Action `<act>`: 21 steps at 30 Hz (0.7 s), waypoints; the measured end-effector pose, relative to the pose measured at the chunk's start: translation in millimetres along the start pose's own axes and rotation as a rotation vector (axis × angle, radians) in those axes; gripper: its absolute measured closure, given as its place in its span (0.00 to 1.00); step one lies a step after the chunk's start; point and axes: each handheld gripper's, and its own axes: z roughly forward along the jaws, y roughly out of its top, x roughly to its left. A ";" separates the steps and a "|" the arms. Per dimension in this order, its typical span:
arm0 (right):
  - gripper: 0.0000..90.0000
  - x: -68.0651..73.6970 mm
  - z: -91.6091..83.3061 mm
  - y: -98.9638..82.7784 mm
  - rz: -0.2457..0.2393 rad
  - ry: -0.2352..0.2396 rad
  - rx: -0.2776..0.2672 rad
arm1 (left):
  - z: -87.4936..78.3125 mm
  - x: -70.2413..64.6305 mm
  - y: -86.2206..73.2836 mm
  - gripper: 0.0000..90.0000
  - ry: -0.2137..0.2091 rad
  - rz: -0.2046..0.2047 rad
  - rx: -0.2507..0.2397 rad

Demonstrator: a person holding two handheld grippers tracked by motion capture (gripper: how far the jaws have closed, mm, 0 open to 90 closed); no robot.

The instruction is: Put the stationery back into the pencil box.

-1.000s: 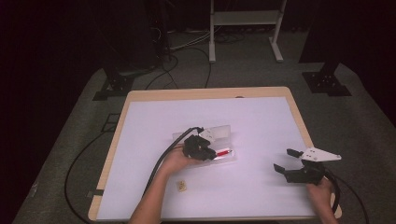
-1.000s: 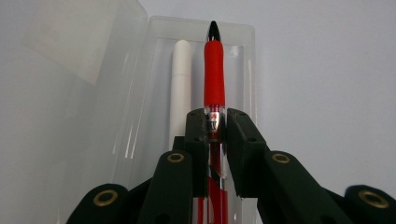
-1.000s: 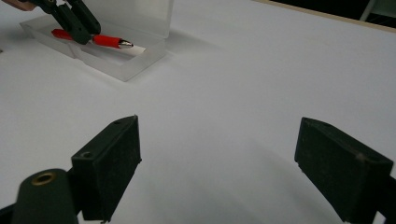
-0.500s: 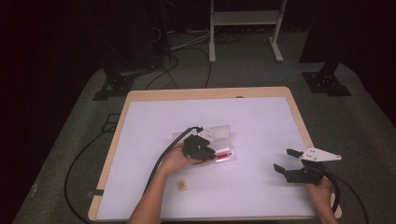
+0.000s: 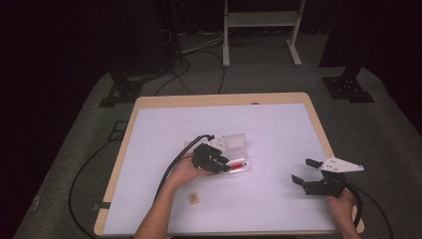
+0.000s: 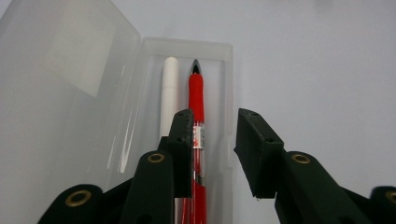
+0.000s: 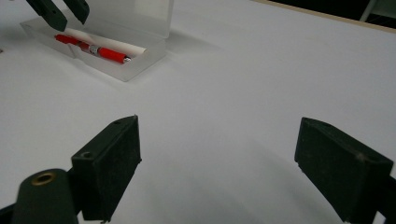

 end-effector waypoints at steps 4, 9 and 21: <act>0.15 -0.1 -0.1 0.0 0.000 0.000 -0.001 | -4.8 -2.3 -2.1 0.64 0.005 -0.004 -0.022; 0.15 -0.1 0.1 0.0 0.002 -0.001 0.000 | -7.9 -4.9 -3.8 0.57 0.000 -0.009 -0.037; 0.15 -0.4 0.6 0.1 -0.001 -0.004 0.002 | -13.1 -9.9 -12.7 0.48 -0.002 -0.029 -0.058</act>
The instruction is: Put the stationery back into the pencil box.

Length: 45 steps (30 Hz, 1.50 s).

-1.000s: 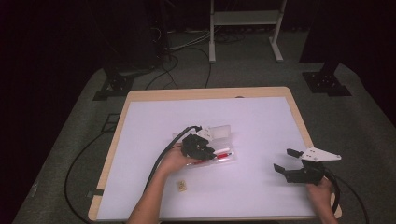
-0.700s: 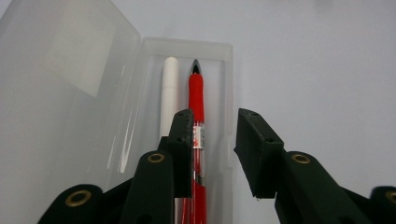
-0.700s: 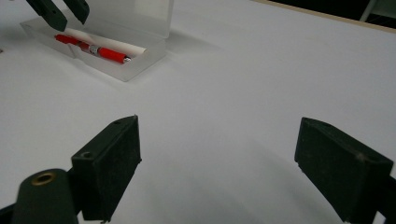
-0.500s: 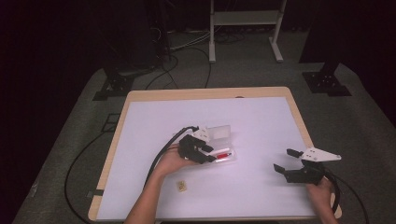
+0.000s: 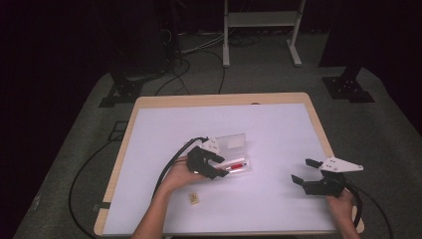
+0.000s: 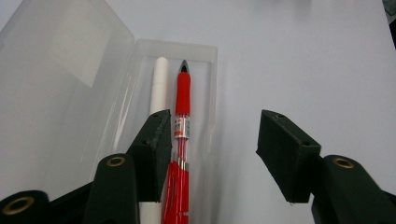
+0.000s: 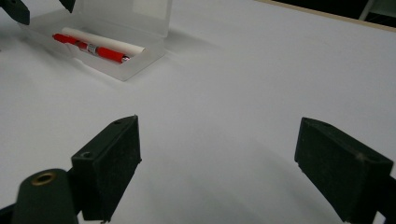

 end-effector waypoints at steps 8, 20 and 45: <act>0.15 0.0 0.1 -0.1 0.006 -0.002 0.003 | -3.4 -2.3 -4.2 0.45 -0.005 -0.002 -0.013; 0.15 0.0 -0.1 -0.1 0.005 -0.001 0.002 | -5.6 -8.0 -7.4 0.43 -0.010 0.000 -0.009; 0.15 0.4 0.2 -0.2 0.001 -0.002 0.004 | -23.2 -20.6 -21.4 0.37 0.012 0.003 -0.006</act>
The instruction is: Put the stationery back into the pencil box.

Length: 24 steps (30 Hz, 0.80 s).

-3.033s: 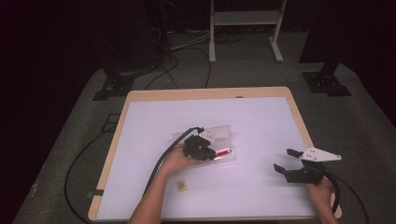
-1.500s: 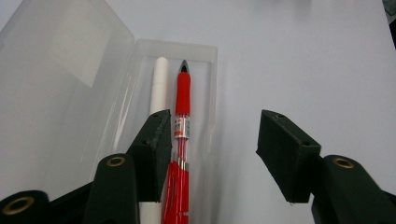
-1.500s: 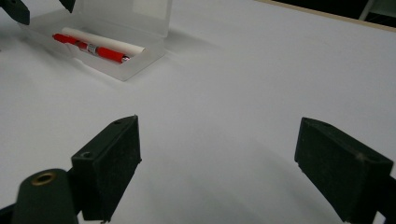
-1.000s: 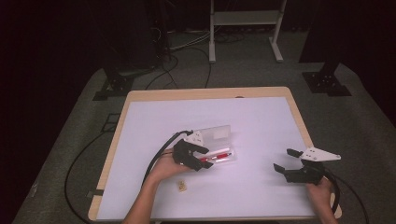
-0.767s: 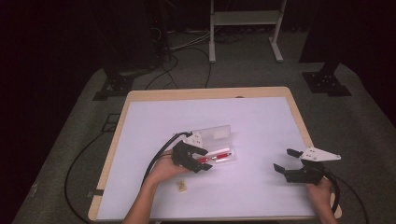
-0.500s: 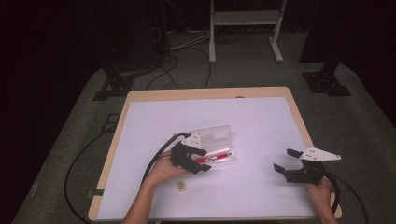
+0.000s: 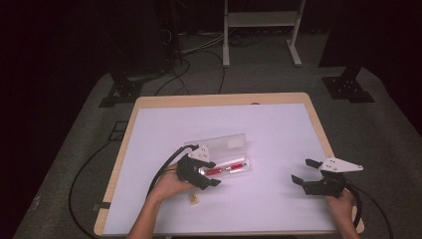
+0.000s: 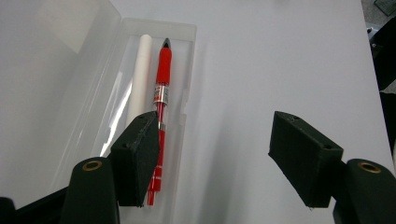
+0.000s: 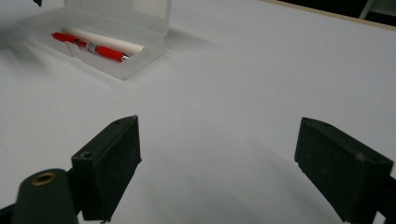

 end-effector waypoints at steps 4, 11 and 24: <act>0.15 0.1 0.2 0.0 0.000 -0.001 0.001 | -3.3 -2.0 -3.6 0.36 0.006 -0.005 0.002; 0.15 0.3 0.1 0.0 0.002 -0.001 0.002 | -5.9 -7.1 -6.1 0.34 0.012 0.002 0.004; 0.15 0.3 -0.2 0.0 0.001 0.000 0.001 | -14.9 -19.3 -15.9 0.32 0.030 0.005 -0.002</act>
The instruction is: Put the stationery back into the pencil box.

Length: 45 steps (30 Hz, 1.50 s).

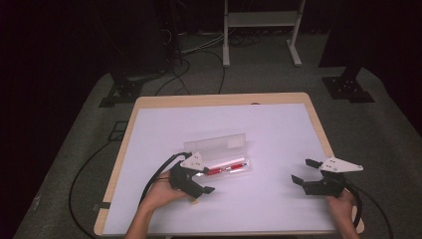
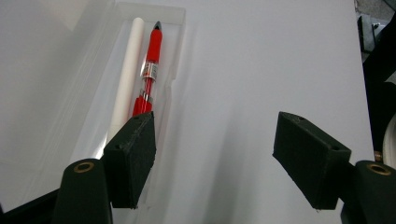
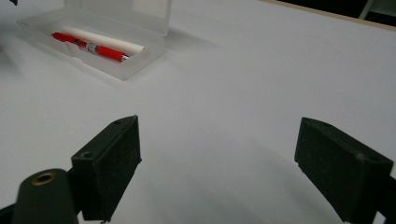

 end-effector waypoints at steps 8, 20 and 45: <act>0.15 0.2 0.2 0.0 0.000 0.000 0.002 | -3.0 -5.8 -2.4 0.32 0.009 0.011 0.005; 0.15 0.1 0.2 0.0 0.000 -0.001 0.002 | -8.7 -13.5 -14.1 0.32 0.027 0.008 0.022; 0.15 0.4 -0.2 0.0 -0.006 0.004 -0.004 | -18.8 -24.0 -33.7 0.31 0.055 0.002 0.040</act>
